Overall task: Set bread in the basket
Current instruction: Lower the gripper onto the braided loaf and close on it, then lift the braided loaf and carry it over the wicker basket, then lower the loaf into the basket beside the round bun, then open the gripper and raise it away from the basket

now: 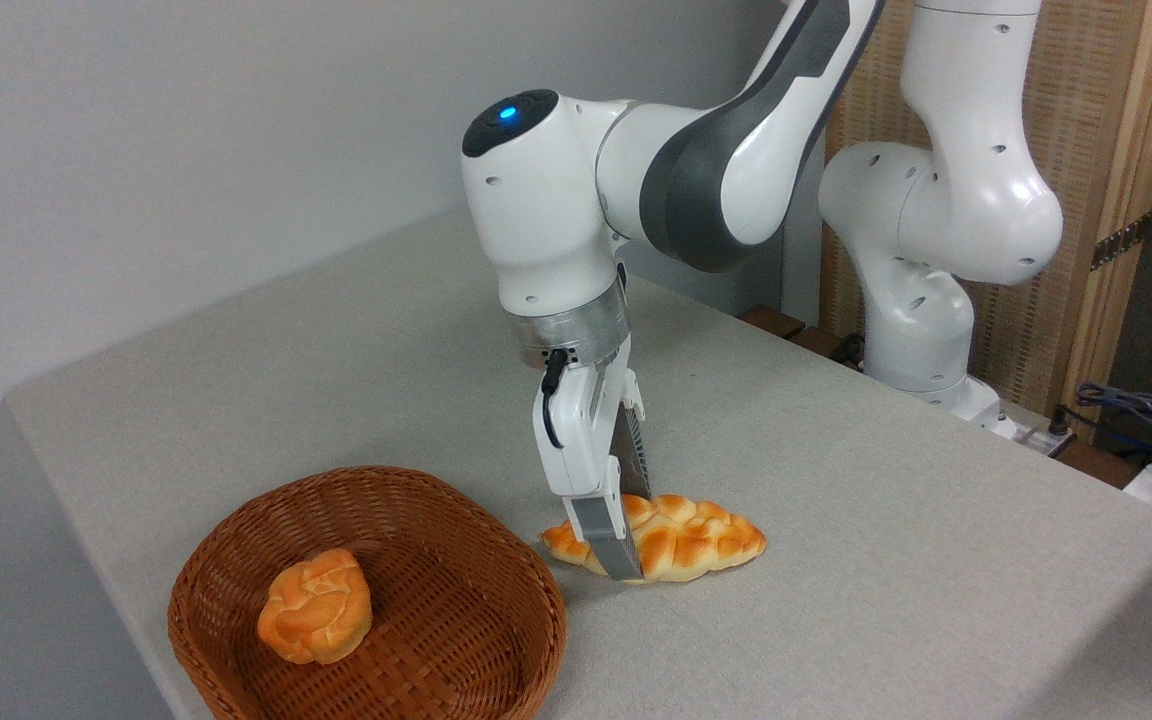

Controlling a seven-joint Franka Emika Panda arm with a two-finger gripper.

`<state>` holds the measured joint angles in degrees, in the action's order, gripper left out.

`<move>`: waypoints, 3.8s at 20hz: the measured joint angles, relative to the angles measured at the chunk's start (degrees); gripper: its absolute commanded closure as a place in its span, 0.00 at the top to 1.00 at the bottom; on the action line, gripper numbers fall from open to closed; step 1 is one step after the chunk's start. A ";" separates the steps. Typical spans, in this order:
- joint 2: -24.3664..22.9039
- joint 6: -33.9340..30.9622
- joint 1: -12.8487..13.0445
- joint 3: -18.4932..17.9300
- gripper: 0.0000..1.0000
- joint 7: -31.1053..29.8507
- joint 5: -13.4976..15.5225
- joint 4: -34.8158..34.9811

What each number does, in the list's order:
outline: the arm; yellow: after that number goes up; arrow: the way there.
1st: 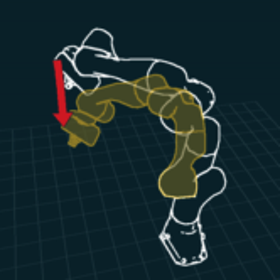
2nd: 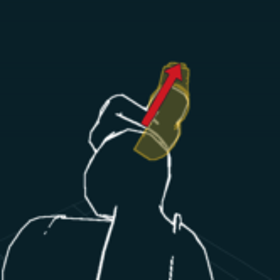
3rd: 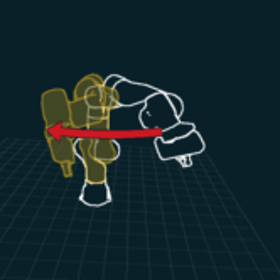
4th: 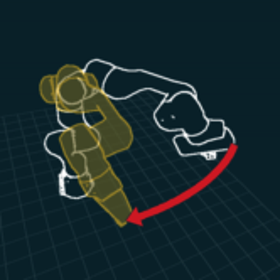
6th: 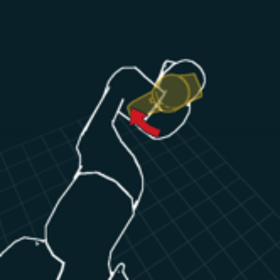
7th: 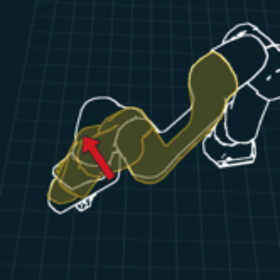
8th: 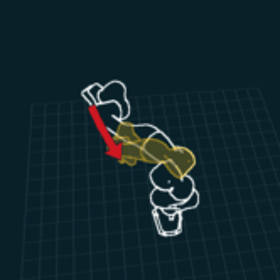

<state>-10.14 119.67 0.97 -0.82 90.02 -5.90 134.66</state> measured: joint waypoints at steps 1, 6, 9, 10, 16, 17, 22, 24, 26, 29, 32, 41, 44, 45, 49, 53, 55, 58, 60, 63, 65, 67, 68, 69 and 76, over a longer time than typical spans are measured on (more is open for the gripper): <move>0.00 0.17 -0.01 0.00 0.26 0.00 -0.17 -0.03; -0.15 -0.27 -0.03 -0.06 0.24 0.00 -0.39 -0.32; -0.83 -9.75 -0.03 -0.07 0.24 -0.10 1.25 -4.10; -1.01 -13.69 -0.03 -0.07 0.26 -0.30 1.51 -6.66; -0.37 -19.75 -0.02 -0.05 0.27 -8.77 5.27 -18.58; 0.26 -17.30 0.00 0.01 0.27 -11.64 7.71 -19.53; 4.62 -3.70 0.35 0.58 0.28 -18.56 13.79 -21.08; 7.27 3.64 0.69 0.73 0.30 -19.54 14.47 -21.41; 9.02 8.96 0.74 0.76 0.43 -19.56 14.63 -21.64; 10.14 14.07 0.70 0.76 0.89 -19.56 14.63 -21.92; 10.48 16.20 0.69 0.75 1.00 -19.56 14.63 -21.94; 10.78 16.83 0.67 0.74 1.00 -19.59 14.63 -22.12; 10.72 16.62 0.64 0.66 1.00 -20.36 14.71 -22.50; 10.70 16.48 0.63 0.64 1.00 -20.80 14.89 -22.57; 10.62 14.78 0.62 0.61 1.00 -23.23 16.55 -23.85; 10.56 13.89 0.58 0.36 1.00 -23.93 16.80 -24.89; 10.56 13.88 0.56 0.33 1.00 -23.93 16.83 -24.94; 10.56 13.88 0.56 0.33 1.00 -23.93 16.84 -24.99; 10.56 13.45 0.55 0.33 1.00 -24.14 16.87 -25.02; 10.55 7.94 0.46 0.32 1.00 -27.86 17.82 -26.54; 10.47 0.65 0.31 0.31 1.00 -32.66 18.05 -29.74; 10.23 -6.92 0.14 0.30 1.00 -36.68 18.05 -33.28; 9.98 -11.84 0.06 0.29 1.00 -38.95 17.97 -35.57; 9.74 -16.11 0.03 0.29 1.00 -40.91 17.54 -37.48; 9.53 -27.90 0.11 2.11 1.00 -50.32 12.62 -43.18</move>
<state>-0.61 91.77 1.08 1.28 39.70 6.71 91.47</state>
